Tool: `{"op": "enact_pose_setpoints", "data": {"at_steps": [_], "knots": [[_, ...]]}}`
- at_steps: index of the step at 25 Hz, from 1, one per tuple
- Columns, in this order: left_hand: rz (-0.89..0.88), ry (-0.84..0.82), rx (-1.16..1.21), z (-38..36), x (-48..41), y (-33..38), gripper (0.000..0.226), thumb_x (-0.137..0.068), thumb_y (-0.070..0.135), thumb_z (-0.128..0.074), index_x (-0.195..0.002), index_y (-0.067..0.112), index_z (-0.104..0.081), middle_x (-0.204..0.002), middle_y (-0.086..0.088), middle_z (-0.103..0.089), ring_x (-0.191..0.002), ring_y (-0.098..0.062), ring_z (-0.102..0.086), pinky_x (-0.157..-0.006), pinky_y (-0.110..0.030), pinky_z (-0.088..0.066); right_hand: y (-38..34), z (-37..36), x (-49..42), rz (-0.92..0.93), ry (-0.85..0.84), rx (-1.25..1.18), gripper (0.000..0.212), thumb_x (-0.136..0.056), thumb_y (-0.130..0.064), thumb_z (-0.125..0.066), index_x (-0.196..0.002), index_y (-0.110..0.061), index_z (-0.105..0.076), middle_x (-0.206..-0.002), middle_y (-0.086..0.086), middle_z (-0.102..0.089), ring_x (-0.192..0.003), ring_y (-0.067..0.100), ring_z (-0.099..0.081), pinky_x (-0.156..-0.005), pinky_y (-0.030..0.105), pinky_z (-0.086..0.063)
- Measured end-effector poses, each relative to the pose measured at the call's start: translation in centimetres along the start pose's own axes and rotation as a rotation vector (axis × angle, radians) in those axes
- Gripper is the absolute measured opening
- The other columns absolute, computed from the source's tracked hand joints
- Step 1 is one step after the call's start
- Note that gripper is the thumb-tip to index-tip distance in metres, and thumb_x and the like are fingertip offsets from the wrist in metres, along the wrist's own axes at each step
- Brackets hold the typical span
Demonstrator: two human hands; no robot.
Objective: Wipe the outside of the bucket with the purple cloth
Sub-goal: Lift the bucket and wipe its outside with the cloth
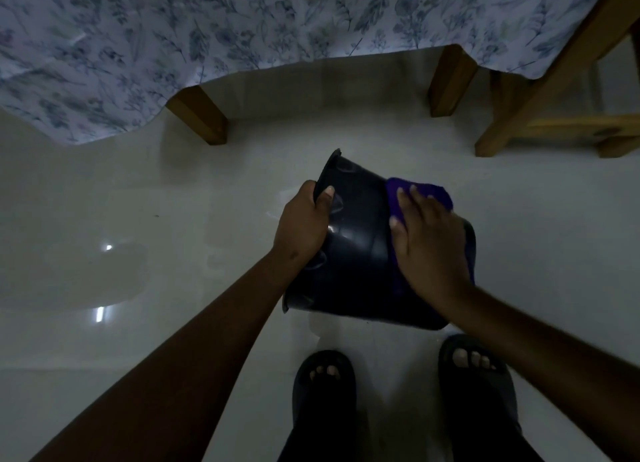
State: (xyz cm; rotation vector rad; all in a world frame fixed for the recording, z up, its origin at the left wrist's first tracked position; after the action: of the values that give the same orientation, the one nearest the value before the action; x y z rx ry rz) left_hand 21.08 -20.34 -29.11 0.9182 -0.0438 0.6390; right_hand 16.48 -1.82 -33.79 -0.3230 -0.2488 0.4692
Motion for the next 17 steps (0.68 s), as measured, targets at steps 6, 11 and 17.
{"op": "enact_pose_setpoints", "data": {"at_steps": [6, 11, 17], "knots": [[-0.023, 0.008, 0.007, -0.2, 0.0, -0.8, 0.028, -0.103, 0.034, -0.037, -0.102, 0.011, -0.053, -0.079, 0.013, -0.055, -0.070, 0.001, -0.053, -0.057, -0.010, -0.040, -3.2, -0.5, 2.3, 0.290, -0.022, 0.024, 0.057, -0.099, -0.044, -0.028, -0.151, -0.022, -0.024, -0.160, 0.005, -0.024, -0.147, 0.028, -0.019, -0.117, 0.051, -0.018], [-0.025, 0.017, 0.001, -0.1, 1.6, -2.1, 0.027, -0.102, 0.036, -0.038, -0.102, 0.014, -0.055, -0.092, 0.006, -0.063, -0.077, 0.002, -0.056, -0.063, -0.010, -0.040, 0.6, 1.1, -6.5, -0.093, -0.309, -0.306, 0.056, -0.099, -0.052, -0.028, -0.149, -0.028, -0.032, -0.151, 0.006, -0.043, -0.133, 0.030, -0.045, -0.110, 0.046, -0.035], [-0.051, 0.001, -0.039, 0.0, 0.6, -2.5, 0.025, -0.101, 0.034, -0.041, -0.099, 0.015, -0.057, -0.083, 0.010, -0.060, -0.072, 0.004, -0.053, -0.062, -0.008, -0.039, -0.3, 0.8, 1.2, 0.087, -0.124, -0.093, 0.069, -0.089, -0.046, -0.045, -0.152, -0.025, -0.025, -0.159, 0.002, -0.027, -0.142, 0.031, -0.029, -0.110, 0.051, -0.033]]}}
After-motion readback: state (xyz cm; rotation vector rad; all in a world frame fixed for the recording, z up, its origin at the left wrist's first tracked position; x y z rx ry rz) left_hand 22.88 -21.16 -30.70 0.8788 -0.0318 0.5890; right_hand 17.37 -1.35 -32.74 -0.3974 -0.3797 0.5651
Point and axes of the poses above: each hand's wrist, its own x-axis away from the middle knuckle, its own z-axis out of the back of the hand, y = z × x, the point moved 1 cm from there along -x, towards the middle knuckle
